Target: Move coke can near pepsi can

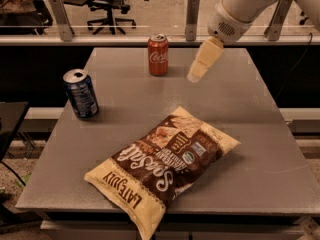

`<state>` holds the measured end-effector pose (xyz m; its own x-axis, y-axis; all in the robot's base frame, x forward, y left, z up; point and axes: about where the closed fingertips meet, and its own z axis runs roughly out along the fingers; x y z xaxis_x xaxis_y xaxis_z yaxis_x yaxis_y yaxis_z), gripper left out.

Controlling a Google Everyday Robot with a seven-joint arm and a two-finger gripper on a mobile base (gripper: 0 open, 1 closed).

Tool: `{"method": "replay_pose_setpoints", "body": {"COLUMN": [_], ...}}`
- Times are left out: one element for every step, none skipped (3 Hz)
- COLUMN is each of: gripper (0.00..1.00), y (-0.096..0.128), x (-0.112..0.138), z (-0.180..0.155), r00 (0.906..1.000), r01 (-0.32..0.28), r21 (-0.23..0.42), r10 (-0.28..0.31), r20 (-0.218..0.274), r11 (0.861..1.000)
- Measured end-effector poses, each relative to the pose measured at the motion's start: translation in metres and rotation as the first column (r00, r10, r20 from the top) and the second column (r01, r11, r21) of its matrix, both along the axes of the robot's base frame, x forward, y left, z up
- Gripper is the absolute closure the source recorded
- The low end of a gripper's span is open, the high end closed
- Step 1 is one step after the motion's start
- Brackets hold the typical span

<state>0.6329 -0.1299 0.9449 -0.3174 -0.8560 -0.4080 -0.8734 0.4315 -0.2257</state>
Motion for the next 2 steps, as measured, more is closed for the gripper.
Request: {"method": "replay_pose_setpoints", "body": {"gripper": [0.00, 0.00], "y": [0.026, 0.047], "x": [0.037, 0.068], "z": [-0.014, -0.029], "r00": [0.9999, 0.9995], "r01": [0.013, 0.029], "r21": [0.047, 0.089], "r10": [-0.013, -0.028], "r20": [-0.006, -0.012], "r11": [0.999, 0.996]}}
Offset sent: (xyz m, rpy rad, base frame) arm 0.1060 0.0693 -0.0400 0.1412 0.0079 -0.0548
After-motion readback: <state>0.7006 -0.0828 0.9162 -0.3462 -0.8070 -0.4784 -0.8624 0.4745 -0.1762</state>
